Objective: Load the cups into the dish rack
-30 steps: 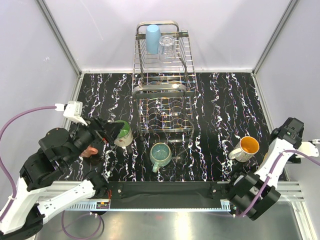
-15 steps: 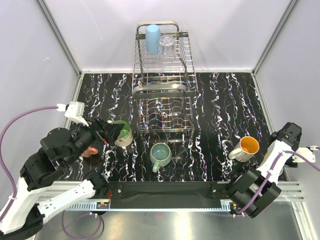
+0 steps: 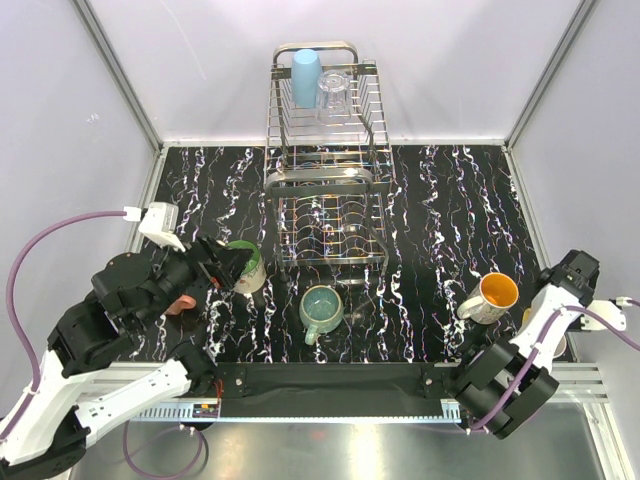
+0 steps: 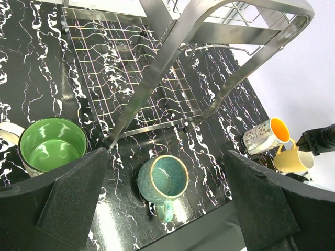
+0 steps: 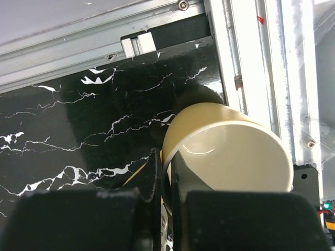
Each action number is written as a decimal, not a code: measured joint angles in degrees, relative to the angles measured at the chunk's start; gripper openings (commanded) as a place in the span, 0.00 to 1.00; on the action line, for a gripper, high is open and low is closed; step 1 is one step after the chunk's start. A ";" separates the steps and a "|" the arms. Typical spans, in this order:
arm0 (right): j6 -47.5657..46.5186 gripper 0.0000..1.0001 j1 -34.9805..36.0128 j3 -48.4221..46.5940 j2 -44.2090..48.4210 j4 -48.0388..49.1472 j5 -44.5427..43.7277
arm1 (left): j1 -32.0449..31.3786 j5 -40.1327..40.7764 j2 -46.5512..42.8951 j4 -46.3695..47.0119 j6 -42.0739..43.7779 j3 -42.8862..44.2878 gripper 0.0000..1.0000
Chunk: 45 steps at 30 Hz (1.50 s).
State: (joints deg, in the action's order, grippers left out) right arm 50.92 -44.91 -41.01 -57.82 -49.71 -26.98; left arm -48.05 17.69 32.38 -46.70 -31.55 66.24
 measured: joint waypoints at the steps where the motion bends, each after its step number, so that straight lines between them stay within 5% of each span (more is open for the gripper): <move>1: -0.13 0.00 0.00 -0.17 0.22 -0.42 0.02 | 0.00 0.00 0.00 0.00 0.00 0.00 0.99; 12: -0.85 0.00 2.82 -12.68 -0.35 -2.75 4.17 | 0.00 0.07 1.62 0.07 -1.31 0.00 0.99; 24: -1.51 0.00 32.89 -29.18 -7.37 1.38 -0.04 | 0.00 -1.01 1.42 3.69 1.14 0.11 0.99; 31: -9.49 0.00 38.60 -34.73 -9.05 8.61 -0.90 | 0.00 -2.64 3.96 5.09 1.29 3.50 0.99; 37: -18.86 0.00 39.06 -35.82 -8.92 17.97 19.56 | 0.00 -5.27 9.16 7.37 1.09 7.96 0.99; 45: -19.23 0.00 45.46 -44.76 -9.92 28.98 49.24 | 0.00 -8.22 17.33 10.25 -4.76 22.16 0.99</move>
State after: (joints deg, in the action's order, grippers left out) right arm 31.68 0.56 -85.78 -67.75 -20.73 22.26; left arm -48.05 9.47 49.71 -36.45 -36.32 88.40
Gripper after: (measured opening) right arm 0.050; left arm 0.988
